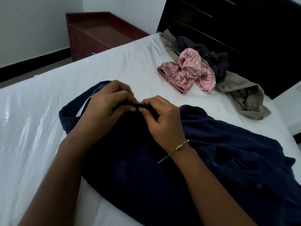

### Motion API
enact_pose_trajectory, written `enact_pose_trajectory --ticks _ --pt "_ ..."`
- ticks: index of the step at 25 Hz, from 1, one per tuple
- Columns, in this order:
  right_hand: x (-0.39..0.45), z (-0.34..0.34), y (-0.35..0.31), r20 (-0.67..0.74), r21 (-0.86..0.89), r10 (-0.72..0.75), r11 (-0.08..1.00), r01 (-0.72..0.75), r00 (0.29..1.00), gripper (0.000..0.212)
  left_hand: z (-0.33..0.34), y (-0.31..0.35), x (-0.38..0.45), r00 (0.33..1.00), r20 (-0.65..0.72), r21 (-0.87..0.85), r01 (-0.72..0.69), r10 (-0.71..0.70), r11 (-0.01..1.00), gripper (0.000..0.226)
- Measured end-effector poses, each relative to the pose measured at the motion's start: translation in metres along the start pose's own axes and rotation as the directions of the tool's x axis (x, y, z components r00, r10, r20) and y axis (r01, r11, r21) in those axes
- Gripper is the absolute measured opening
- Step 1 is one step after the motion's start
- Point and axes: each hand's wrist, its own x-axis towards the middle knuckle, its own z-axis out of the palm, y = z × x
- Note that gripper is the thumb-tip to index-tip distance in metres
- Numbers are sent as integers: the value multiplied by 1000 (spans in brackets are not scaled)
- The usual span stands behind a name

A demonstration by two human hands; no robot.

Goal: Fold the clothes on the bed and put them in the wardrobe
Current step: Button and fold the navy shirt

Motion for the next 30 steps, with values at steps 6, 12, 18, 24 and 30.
enact_pose_trajectory --ticks 6,12,18,24,30 --pt "-8 6 9 89 92 66 993 -74 994 14 4 -1 -1 1000 28 -76 -9 11 997 16" --pt "-1 1 12 161 249 130 954 -168 978 24 7 0 0 999 -36 -20 -34 33 999 23" --pt "-5 -4 14 250 530 344 733 -425 905 28 5 6 -1 985 -69 -33 156 -158 987 18" --pt "-2 1 12 211 542 374 724 -427 903 24 5 10 -4 937 75 -169 349 -341 922 5" --pt "4 -7 13 140 288 227 922 -259 964 29 10 11 -3 967 -47 -111 242 -249 964 15"
